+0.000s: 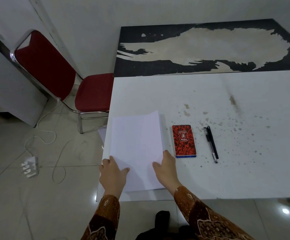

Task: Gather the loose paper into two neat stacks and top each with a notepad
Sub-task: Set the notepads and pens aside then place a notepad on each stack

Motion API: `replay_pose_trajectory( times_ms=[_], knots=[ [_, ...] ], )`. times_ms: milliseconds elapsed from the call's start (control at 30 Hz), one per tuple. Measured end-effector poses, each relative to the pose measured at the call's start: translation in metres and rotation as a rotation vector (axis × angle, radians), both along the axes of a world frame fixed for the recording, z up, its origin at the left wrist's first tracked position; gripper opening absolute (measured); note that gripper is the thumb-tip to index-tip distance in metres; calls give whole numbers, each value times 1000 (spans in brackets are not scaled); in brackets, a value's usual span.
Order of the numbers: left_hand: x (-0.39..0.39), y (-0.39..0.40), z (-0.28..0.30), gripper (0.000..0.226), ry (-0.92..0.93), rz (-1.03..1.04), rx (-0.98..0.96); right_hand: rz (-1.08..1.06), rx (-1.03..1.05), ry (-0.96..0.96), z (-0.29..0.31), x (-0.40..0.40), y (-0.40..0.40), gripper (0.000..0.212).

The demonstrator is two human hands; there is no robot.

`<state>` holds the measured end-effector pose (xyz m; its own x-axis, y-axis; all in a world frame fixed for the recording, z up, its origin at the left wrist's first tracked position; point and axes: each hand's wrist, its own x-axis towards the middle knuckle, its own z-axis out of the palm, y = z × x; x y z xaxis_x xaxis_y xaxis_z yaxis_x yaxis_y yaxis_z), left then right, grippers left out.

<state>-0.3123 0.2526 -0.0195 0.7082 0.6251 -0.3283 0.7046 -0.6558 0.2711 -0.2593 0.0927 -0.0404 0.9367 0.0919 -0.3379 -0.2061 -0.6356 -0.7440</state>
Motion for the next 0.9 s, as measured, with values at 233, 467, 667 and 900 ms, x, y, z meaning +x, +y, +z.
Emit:
replay_pose_trajectory(
  times_ms=[233, 467, 667, 900],
  knots=[
    [0, 1, -1, 83, 1, 3, -5, 84, -125, -95, 9, -4, -4, 45],
    [0, 0, 0, 82, 2, -3, 0, 43, 29, -78, 16, 0, -7, 44],
    [-1, 0, 2, 80, -1, -9, -1, -34, 239, 70, 16, -2, -4, 72],
    [-2, 0, 2, 81, 7, -20, 10, -16, 269, 226, 13, 21, -4, 20]
  ],
)
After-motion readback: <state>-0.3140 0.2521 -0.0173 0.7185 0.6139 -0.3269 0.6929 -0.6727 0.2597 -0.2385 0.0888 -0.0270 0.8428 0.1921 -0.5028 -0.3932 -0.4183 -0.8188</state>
